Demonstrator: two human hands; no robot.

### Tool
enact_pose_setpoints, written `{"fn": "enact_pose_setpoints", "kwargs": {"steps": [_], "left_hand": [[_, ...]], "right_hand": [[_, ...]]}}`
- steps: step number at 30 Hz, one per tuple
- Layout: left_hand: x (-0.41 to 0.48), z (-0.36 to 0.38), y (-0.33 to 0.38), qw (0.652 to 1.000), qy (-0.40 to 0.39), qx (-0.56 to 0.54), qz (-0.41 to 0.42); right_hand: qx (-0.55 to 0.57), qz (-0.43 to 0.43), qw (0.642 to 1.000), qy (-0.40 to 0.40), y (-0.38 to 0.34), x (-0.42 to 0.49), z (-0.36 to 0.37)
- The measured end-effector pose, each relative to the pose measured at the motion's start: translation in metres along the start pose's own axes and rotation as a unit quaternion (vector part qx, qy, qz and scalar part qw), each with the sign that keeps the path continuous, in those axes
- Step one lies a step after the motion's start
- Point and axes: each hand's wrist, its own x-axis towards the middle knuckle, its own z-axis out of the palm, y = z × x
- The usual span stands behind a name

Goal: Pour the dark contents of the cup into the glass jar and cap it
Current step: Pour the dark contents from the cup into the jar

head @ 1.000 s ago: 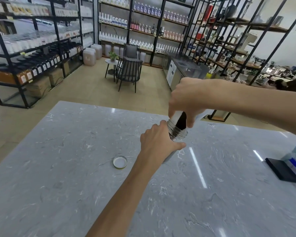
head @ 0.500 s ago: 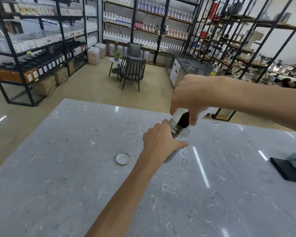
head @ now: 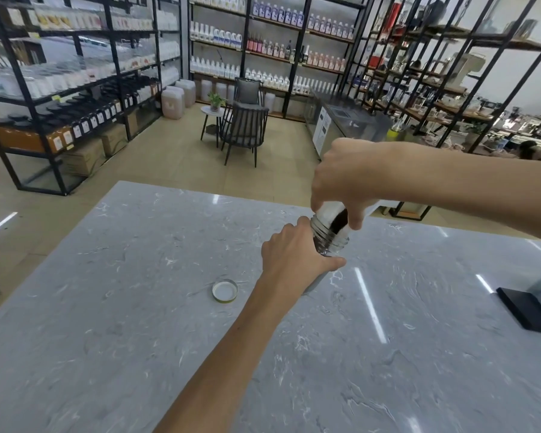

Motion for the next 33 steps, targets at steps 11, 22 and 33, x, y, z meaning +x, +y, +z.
{"fn": "enact_pose_setpoints", "kwargs": {"steps": [11, 22, 33], "left_hand": [[0.002, 0.001, -0.004, 1.000, 0.006, -0.006, -0.007], [0.003, 0.003, -0.011, 1.000, 0.004, 0.004, -0.007], [0.003, 0.012, -0.012, 1.000, -0.001, 0.006, 0.000]], "right_hand": [[0.020, 0.031, 0.999, 0.007, 0.006, -0.002, -0.004], [0.019, -0.012, 1.000, 0.017, -0.001, 0.006, -0.001], [-0.053, -0.057, 0.997, 0.009, -0.018, 0.014, 0.006]]}}
